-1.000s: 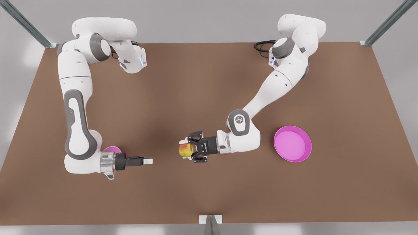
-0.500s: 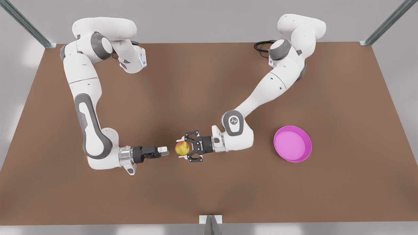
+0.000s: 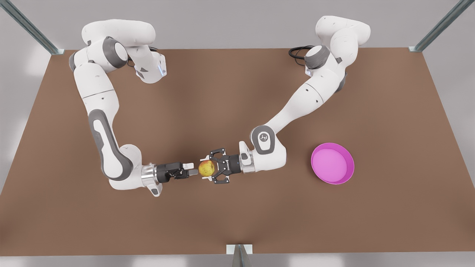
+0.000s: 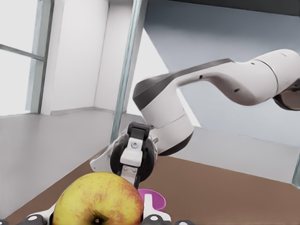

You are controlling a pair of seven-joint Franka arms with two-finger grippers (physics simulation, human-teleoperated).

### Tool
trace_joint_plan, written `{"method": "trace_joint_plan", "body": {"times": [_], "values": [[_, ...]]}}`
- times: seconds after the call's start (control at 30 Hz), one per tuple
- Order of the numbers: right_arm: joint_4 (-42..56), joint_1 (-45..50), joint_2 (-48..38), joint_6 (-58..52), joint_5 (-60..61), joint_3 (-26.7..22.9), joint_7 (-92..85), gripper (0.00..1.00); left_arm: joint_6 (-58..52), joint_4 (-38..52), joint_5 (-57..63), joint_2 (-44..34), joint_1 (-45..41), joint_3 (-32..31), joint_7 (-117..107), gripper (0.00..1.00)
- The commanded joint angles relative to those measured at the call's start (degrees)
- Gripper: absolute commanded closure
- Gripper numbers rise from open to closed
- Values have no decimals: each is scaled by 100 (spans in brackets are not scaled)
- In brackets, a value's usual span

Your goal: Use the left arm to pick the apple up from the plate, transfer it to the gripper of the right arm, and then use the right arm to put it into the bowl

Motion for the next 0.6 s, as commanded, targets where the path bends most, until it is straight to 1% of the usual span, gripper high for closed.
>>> {"method": "trace_joint_plan", "body": {"times": [0.0, 0.17, 0.23, 0.33, 0.37, 0.57], "values": [[-43, 7, -7, 19, -183, 3, -102, 0, 18, 9, 2, -7, -8, -4, 821, 22], [44, 51, -7, 124, -517, 3, 1436, 0, 18, 0, 2, -7, -17, -4, 812, 22], [203, 51, -7, 80, -561, 3, 2313, 0, 18, 0, 2, 2, -26, 5, 821, 22], [203, 33, -16, 45, -552, 82, 2218, 0, 18, 0, 2, 37, -35, 5, 864, 22], [203, 16, -25, 54, -438, 196, 2219, 0, 18, 0, 2, 46, -35, 5, 864, 22], [334, 130, -16, 194, -157, 205, 2245, 0, 18, 0, 2, 46, -52, 5, 864, 22]]}}
